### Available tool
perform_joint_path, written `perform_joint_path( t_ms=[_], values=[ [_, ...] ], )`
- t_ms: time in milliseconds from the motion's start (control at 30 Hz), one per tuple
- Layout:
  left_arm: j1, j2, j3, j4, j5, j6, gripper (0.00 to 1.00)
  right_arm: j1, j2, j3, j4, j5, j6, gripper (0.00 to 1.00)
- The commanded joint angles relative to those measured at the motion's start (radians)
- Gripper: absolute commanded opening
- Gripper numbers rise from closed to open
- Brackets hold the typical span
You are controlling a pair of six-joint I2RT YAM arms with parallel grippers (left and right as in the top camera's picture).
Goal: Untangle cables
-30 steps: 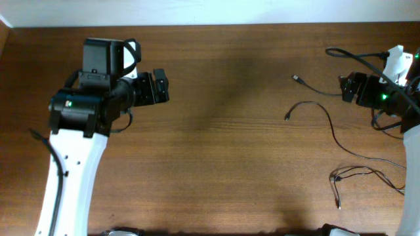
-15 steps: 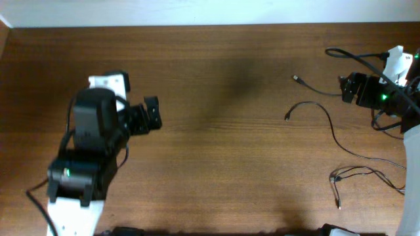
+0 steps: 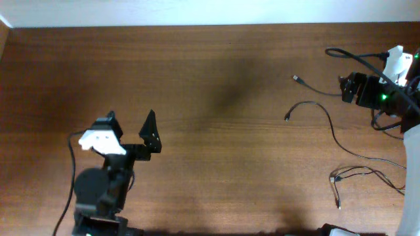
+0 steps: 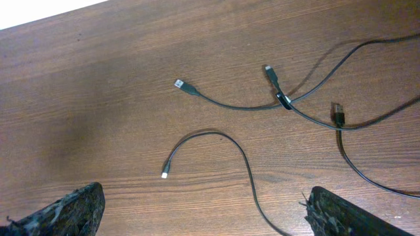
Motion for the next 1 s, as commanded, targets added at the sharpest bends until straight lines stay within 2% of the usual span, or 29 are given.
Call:
perform_joint_path(
  t_ms=[0,300,400,500,533,567,733,900,967],
  values=[
    [-0.001,-0.107,-0.151,0.140,-0.011,0.012,0.99,0.006,0.005,-0.003,-0.001,0.005,0.000,0.99],
    [-0.001,-0.256,-0.510,0.616,-0.011,0.013,0.99,0.006,0.005,-0.003,-0.001,0.005,0.000,0.99],
    [-0.001,-0.287,-0.515,0.570,-0.030,0.013,0.99,0.006,0.005,-0.003,-0.001,0.005,0.000,0.99],
    [-0.001,-0.356,-0.515,0.457,-0.043,0.013,0.99,0.006,0.005,-0.003,-0.001,0.005,0.000,0.99],
    [-0.001,-0.388,-0.515,0.406,-0.055,0.013,0.99,0.006,0.005,-0.003,-0.001,0.005,0.000,0.99],
    [-0.001,-0.469,-0.515,0.292,-0.076,0.013,0.99,0.006,0.005,-0.003,-0.001,0.005,0.000,0.99],
    [-0.001,-0.480,-0.515,0.200,-0.108,0.013,0.99,0.006,0.005,-0.003,-0.001,0.005,0.000,0.99],
    [-0.001,-0.480,-0.515,-0.007,-0.119,0.013,0.99,0.006,0.005,-0.003,-0.001,0.005,0.000,0.99],
    [-0.001,-0.480,-0.515,-0.019,-0.119,0.033,0.99,0.006,0.005,-0.003,-0.001,0.005,0.000,0.99]
  ],
)
